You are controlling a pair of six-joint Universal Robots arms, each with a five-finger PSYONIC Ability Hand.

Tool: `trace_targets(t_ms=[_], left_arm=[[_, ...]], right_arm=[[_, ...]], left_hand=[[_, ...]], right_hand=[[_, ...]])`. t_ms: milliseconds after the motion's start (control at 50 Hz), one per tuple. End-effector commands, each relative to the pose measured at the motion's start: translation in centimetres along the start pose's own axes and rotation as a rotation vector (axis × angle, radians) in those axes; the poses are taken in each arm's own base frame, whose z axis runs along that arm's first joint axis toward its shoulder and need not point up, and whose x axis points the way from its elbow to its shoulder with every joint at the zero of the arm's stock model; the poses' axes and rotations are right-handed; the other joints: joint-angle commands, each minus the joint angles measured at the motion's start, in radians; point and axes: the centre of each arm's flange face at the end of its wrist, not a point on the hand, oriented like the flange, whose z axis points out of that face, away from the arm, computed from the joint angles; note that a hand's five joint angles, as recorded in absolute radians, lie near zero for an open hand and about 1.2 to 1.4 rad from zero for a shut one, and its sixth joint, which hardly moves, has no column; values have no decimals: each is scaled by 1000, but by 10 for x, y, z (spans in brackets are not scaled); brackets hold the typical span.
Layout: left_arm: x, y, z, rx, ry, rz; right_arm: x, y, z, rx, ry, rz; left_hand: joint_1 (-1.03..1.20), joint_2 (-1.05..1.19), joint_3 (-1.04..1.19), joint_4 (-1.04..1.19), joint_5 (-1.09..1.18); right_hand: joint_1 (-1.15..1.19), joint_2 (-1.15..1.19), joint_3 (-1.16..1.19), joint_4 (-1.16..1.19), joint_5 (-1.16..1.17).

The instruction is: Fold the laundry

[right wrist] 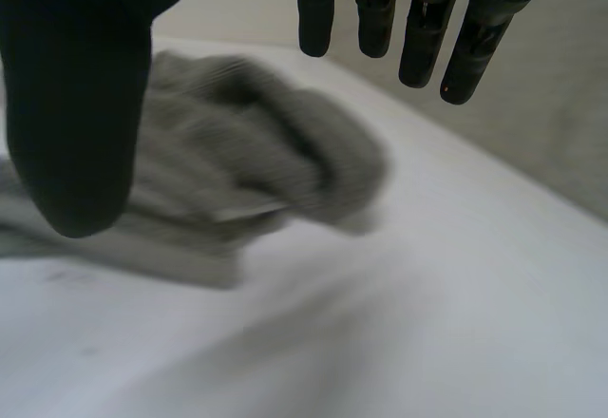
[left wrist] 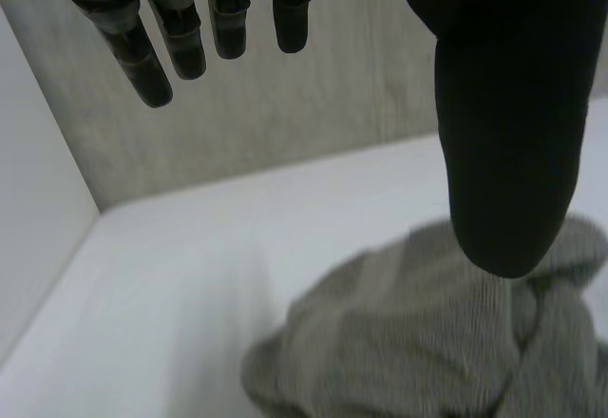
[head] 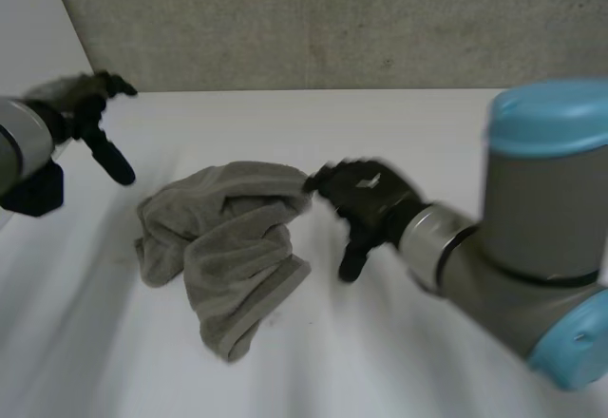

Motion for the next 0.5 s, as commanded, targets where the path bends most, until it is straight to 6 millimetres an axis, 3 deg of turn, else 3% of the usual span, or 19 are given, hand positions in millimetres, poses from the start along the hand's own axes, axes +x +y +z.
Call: trace_targets(t_ms=[20,60,160,280,380,460,500], left_arm=[[-1,52,30,-87,0,84],[-3,73,44,-89,-2,137],[-4,98,62,-68,-3,165],[-5,128,86,-69,2,168],[-5,134,91,-75,2,170],[-5,133,93,-71,0,168],[-5,133,94,-63,0,168]], right_arm=[[-39,27,25,-3,-158,-23],[-47,33,30,9,-197,-29],[-72,51,44,50,-283,-57],[-78,61,57,66,-289,-73],[-81,64,69,92,-279,-81],[-77,64,79,117,-218,-87],[-76,65,83,123,-197,-87]], left_hand=[[17,26,25,24,-1],[17,26,25,24,-1],[25,35,34,33,7],[34,43,43,42,16],[63,73,72,71,45],[149,158,158,156,131],[373,383,382,381,355]], right_hand=[[-19,-53,-37,-56,-57],[0,-34,-18,-37,-38],[3,-31,-15,-34,-35],[47,13,29,10,9],[179,145,161,142,141],[425,390,407,388,387],[555,520,537,518,517]])
